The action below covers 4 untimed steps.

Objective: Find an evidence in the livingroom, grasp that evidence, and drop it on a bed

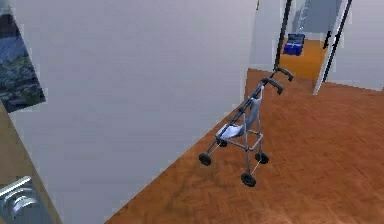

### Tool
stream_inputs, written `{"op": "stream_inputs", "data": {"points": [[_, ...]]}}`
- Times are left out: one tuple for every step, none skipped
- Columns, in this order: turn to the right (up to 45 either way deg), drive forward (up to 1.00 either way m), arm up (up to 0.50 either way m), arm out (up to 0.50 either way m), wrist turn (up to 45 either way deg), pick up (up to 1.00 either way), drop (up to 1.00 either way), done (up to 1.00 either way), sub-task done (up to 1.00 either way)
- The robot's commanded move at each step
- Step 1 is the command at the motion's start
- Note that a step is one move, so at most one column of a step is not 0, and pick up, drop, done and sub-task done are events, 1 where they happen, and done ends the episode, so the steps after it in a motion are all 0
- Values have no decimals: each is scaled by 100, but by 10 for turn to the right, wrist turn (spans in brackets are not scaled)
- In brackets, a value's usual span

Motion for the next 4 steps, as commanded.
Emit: {"op": "stream_inputs", "data": {"points": [[180, 0, 0, 0, 0, 0, 0, 0, 0], [0, 0, 50, 0, 0, 0, 0, 0, 0], [0, 0, 36, 0, 0, 0, 0, 0, 0], [0, 0, 0, 18, 0, 0, 0, 0, 0]]}}
